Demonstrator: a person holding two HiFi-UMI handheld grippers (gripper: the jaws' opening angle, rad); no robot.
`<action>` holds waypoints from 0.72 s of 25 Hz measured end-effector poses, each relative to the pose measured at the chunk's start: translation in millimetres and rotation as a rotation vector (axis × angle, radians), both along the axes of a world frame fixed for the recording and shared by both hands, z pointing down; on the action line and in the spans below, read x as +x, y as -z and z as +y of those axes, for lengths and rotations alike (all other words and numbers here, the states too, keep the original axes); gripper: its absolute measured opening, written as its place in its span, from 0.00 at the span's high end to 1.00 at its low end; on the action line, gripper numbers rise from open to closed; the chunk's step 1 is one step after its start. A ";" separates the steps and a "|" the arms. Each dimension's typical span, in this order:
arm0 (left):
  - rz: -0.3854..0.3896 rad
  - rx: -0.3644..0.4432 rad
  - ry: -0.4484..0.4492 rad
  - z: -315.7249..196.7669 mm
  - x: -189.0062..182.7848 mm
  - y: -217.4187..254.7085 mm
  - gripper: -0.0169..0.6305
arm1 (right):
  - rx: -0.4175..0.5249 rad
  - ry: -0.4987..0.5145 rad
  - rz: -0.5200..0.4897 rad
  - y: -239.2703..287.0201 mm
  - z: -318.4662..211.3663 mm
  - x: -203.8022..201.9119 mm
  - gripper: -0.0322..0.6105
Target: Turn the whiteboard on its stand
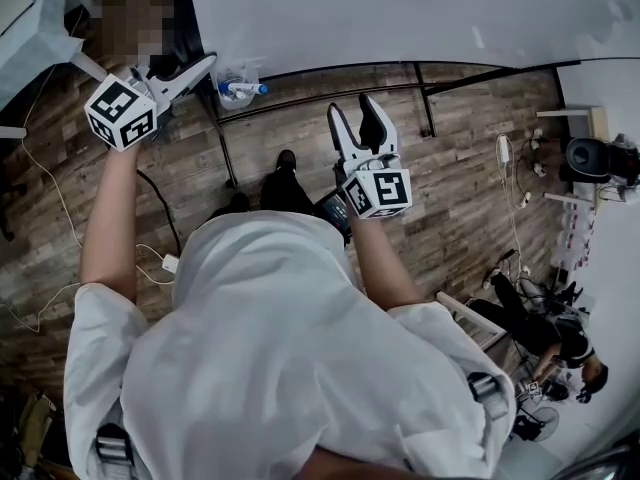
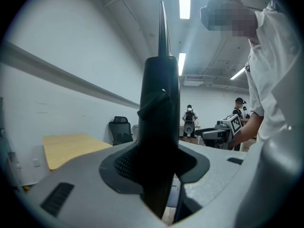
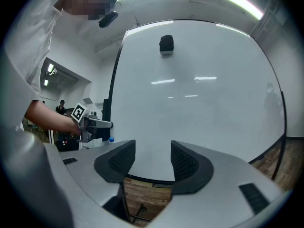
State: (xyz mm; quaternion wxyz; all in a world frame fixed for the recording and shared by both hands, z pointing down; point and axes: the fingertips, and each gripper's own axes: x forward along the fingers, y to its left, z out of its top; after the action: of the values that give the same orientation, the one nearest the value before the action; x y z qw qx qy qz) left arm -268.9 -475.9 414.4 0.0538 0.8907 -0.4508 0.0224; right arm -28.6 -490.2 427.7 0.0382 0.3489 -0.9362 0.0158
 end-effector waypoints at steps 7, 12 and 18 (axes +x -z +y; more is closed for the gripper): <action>-0.009 0.018 0.010 0.5 -0.4 -0.3 0.70 | 0.009 -0.011 -0.002 3.0 -3.8 4.3 0.60; -0.008 0.018 0.020 1.8 -1.7 -0.4 0.71 | 0.013 -0.019 0.001 5.8 -9.5 11.6 0.60; -0.001 0.015 0.039 2.8 -4.7 3.3 0.71 | 0.010 -0.011 0.002 7.8 -20.2 19.3 0.61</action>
State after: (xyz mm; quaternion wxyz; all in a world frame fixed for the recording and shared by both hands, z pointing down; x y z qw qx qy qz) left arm -273.6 -473.0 411.1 0.0474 0.8821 -0.4682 0.0185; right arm -9.3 -510.4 419.9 0.0373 0.3543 -0.9343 0.0111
